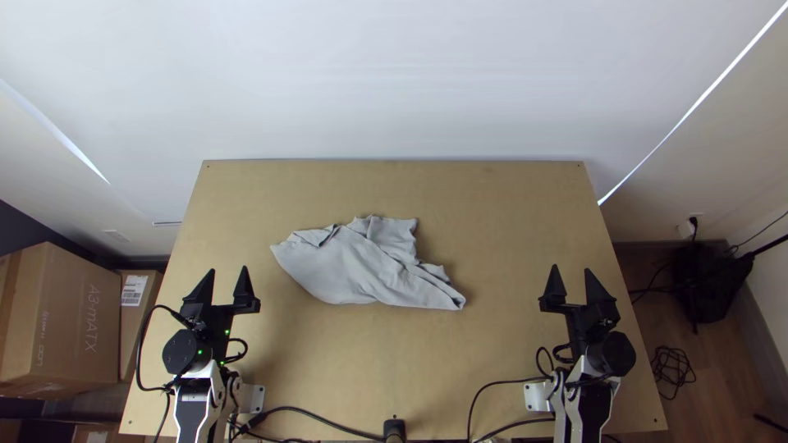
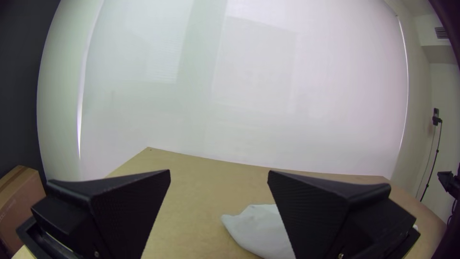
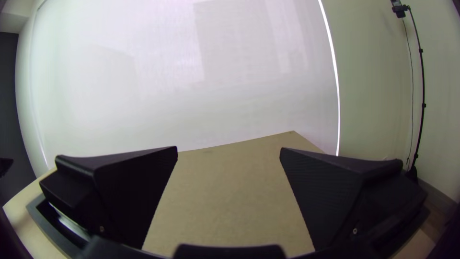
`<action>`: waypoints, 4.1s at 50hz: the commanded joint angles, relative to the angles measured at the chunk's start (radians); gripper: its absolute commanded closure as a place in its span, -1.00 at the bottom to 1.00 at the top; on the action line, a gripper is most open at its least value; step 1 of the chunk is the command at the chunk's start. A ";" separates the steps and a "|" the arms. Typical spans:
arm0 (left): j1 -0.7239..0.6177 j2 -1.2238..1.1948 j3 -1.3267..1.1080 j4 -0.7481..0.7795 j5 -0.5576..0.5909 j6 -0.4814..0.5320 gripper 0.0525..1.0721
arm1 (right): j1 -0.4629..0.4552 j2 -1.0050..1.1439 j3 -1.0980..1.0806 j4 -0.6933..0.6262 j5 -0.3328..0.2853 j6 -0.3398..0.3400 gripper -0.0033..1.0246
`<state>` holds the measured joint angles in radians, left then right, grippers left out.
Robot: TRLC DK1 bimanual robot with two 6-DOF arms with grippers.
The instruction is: Fold the t-shirt
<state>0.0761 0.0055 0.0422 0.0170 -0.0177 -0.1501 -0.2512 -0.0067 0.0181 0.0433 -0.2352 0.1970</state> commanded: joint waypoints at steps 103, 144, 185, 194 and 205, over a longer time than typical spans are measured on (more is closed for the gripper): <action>-0.111 0.010 -0.038 -0.040 0.028 0.024 -0.91 | 0.194 0.001 -0.015 -0.011 0.050 0.116 -0.92; -0.145 0.499 0.576 -0.318 0.084 0.014 -0.91 | 0.474 0.665 0.648 -0.161 0.062 0.019 -0.92; -0.141 1.111 1.282 -0.939 0.185 -0.105 -0.91 | 0.900 1.495 1.356 -0.298 0.126 0.193 -0.92; -0.075 1.117 1.254 -0.983 0.216 -0.120 -0.91 | 0.949 1.640 1.439 -0.372 0.103 0.318 -0.92; -0.009 1.107 1.207 -1.005 0.237 -0.134 -0.91 | 1.029 1.791 1.520 -0.434 0.010 0.539 -0.86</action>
<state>0.0479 1.1194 1.2812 -0.9726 0.2024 -0.2623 0.7380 1.7145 1.4765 -0.3592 -0.2028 0.6228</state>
